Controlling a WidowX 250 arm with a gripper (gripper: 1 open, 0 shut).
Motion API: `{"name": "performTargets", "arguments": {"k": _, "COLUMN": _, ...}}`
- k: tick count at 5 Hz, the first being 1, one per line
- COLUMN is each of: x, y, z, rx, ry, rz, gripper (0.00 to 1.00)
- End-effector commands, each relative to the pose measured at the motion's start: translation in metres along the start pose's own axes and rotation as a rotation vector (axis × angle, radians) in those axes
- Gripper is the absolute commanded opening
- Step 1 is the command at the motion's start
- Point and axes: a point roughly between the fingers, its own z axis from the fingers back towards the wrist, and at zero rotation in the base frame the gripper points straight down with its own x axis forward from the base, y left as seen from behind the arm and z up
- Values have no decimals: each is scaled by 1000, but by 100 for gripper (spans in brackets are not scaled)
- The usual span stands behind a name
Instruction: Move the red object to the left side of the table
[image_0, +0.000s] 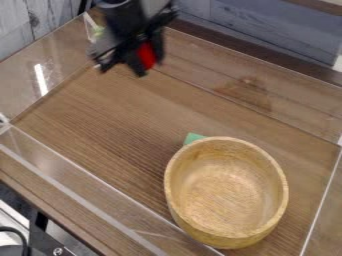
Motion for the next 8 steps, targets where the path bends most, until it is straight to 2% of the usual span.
{"name": "performTargets", "arguments": {"k": 1, "x": 12, "y": 26, "z": -5, "rx": -22, "ry": -77, "rz": -6, "gripper": 0}}
{"name": "performTargets", "arguments": {"k": 2, "x": 7, "y": 42, "z": -29, "rx": 1, "ry": -113, "rz": -20, "gripper": 0}}
{"name": "performTargets", "arguments": {"k": 4, "x": 37, "y": 49, "z": -72, "rx": 89, "ry": -175, "rz": -6, "gripper": 0}}
{"name": "performTargets", "arguments": {"k": 6, "x": 60, "y": 50, "z": -93, "rx": 157, "ry": -182, "rz": -46, "gripper": 0}}
{"name": "performTargets", "arguments": {"k": 7, "x": 65, "y": 48, "z": -98, "rx": 196, "ry": -167, "rz": -85, "gripper": 100}}
{"name": "performTargets", "arguments": {"k": 8, "x": 68, "y": 46, "z": -103, "rx": 236, "ry": -144, "rz": -123, "gripper": 100}}
